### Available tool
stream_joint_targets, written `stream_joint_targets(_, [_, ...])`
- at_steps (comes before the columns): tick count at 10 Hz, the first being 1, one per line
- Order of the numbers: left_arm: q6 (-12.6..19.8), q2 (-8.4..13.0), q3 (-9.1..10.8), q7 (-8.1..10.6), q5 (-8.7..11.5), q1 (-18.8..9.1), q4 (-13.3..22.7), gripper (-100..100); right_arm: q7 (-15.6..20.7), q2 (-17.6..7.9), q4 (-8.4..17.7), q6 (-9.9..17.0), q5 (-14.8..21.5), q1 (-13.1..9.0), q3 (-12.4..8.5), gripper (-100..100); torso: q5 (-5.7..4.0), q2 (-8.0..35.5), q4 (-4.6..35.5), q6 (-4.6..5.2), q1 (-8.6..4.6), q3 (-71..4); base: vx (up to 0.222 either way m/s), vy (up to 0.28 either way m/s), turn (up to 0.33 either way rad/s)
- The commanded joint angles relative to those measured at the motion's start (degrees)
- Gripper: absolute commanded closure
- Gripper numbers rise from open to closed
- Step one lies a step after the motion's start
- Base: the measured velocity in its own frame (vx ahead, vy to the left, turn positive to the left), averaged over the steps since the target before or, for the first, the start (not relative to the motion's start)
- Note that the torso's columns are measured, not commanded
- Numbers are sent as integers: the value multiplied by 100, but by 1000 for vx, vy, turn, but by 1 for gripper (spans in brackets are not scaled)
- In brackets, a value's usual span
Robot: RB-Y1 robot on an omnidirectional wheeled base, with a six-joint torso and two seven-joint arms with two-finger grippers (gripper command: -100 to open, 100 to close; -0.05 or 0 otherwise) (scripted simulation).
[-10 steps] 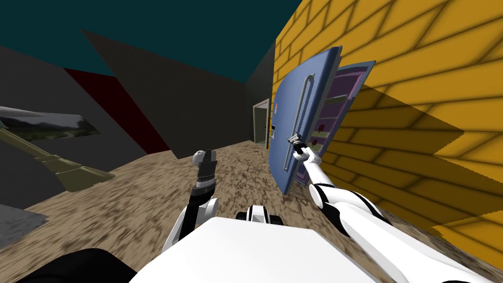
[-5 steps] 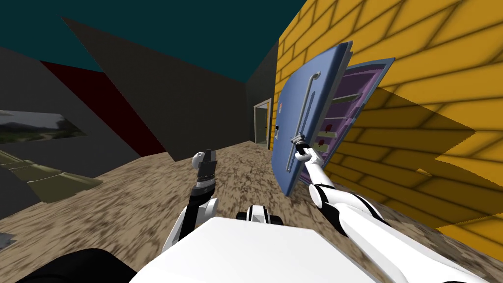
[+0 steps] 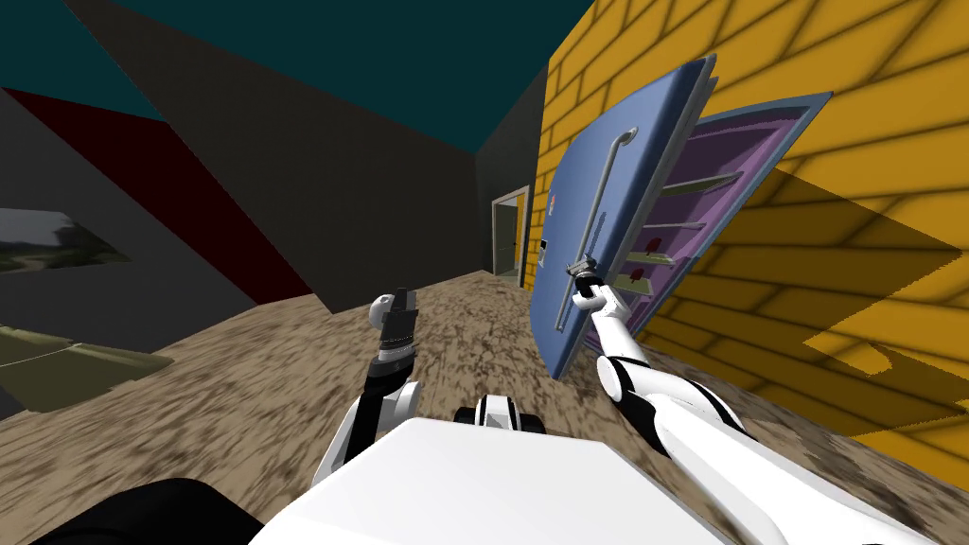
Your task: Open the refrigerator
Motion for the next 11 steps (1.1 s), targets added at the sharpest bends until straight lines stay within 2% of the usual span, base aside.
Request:
stream_joint_targets(1, [0,0,0,0,0,1,0,0,51,12,-84,64,68,46,-133,100,-10,-17,2,15,7,-5,126,198,-61])
stream_joint_targets(2, [0,0,0,0,0,1,0,0,103,24,-168,127,136,91,-267,100,-9,-28,-3,7,14,-11,155,224,-53])
stream_joint_targets(3, [0,-1,0,0,0,1,0,0,103,24,-168,127,136,91,-267,100,-2,-53,-5,-4,25,-28,125,210,-55])
stream_joint_targets(4, [0,0,0,0,0,1,0,0,154,36,-253,191,204,137,-400,100,6,-54,-5,-19,26,-33,142,262,-55])
stream_joint_targets(5, [0,-1,0,0,0,1,0,0,154,36,-253,191,204,137,-400,100,9,-66,-9,-21,48,-39,123,208,-49])
stream_joint_targets(6, [0,0,0,0,0,1,0,0,206,48,-337,254,272,182,-533,100,14,-67,-5,-33,27,-45,107,222,-23])
stream_joint_targets(7, [0,-1,0,0,0,1,0,0,206,48,-337,254,272,182,-533,100,12,-69,-5,-24,30,-45,108,199,-32])
stream_joint_targets(8, [0,0,0,0,0,1,0,0,257,60,-421,318,340,228,-667,100,15,-64,-2,-26,23,-42,132,220,-40])
stream_joint_targets(9, [0,0,0,0,0,1,0,0,257,60,-421,318,340,228,-667,100,19,-76,2,-21,27,-50,157,206,-47])
stream_joint_targets(10, [0,0,0,0,0,1,0,0,308,72,-505,381,408,273,-800,100,19,-85,-1,-31,22,-56,163,244,-48])
stream_joint_targets(11, [0,-1,0,0,0,2,0,0,308,72,-505,381,408,273,-800,100,24,-92,-1,-31,32,-62,133,232,-43])
